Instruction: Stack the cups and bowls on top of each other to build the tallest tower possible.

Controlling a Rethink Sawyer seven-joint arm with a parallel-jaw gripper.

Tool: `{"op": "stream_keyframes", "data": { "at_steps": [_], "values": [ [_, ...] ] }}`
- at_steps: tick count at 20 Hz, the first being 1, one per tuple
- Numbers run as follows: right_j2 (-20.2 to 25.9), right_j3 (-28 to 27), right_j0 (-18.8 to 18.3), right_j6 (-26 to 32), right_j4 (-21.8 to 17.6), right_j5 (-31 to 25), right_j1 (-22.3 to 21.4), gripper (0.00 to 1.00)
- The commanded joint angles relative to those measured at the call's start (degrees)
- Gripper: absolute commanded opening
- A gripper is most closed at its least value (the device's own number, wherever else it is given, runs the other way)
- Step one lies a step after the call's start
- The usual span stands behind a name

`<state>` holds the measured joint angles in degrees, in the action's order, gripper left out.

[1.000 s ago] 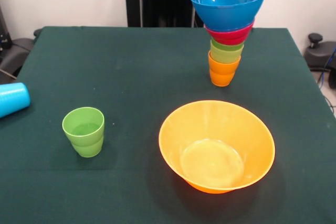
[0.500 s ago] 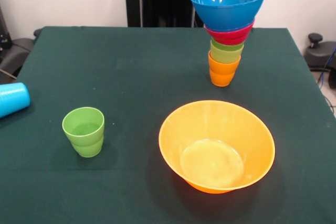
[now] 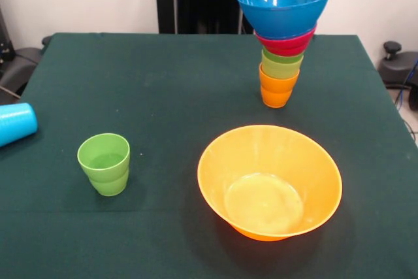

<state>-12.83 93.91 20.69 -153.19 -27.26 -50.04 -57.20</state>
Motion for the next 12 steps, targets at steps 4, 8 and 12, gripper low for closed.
{"op": "stream_keyframes", "data": {
  "at_steps": [4, 8, 12],
  "values": [
    [4.87, 4.47, -1.07, 7.57, -6.00, 4.64, 4.80, 0.00],
    [4.89, 3.99, -0.99, 7.18, -6.04, 4.84, 5.48, 0.00],
    [4.72, 4.22, -0.66, 6.53, -6.18, 5.30, 5.72, 0.00]
  ]
}}
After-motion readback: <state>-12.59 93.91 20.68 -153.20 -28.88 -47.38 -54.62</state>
